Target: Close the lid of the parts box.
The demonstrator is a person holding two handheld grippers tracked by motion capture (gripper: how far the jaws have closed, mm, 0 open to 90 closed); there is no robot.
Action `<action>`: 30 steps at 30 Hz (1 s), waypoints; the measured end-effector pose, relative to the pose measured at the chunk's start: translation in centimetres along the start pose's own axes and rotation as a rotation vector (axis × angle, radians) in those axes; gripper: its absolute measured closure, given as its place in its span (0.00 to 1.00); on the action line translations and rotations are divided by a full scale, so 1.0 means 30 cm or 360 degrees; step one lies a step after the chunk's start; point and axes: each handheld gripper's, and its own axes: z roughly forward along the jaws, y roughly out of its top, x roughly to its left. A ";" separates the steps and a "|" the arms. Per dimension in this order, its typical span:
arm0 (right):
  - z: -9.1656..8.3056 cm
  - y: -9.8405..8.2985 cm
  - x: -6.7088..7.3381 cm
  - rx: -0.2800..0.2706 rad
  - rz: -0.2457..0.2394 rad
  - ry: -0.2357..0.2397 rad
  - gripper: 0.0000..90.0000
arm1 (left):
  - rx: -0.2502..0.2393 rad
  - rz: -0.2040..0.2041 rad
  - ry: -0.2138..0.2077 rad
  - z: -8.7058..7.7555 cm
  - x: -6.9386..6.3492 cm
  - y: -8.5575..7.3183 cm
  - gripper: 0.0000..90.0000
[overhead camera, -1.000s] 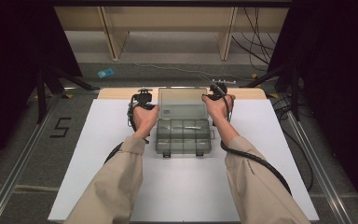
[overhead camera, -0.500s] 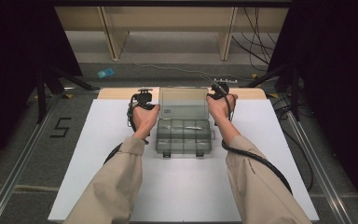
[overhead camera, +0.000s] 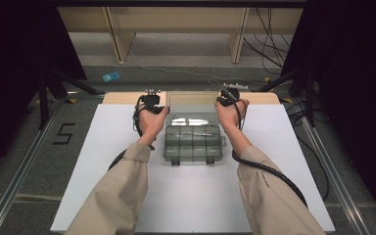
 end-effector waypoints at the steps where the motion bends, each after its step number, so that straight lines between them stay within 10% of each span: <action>1: -0.004 -0.001 0.001 -0.0012 -0.0007 0.0006 0.99 | -0.0048 -0.0031 0.0015 0.002 -0.005 0.010 0.81; 30: -0.086 -0.027 -0.003 -0.0146 -0.0047 0.0056 0.99 | -0.0127 -0.0019 0.0064 -0.018 -0.028 0.086 0.98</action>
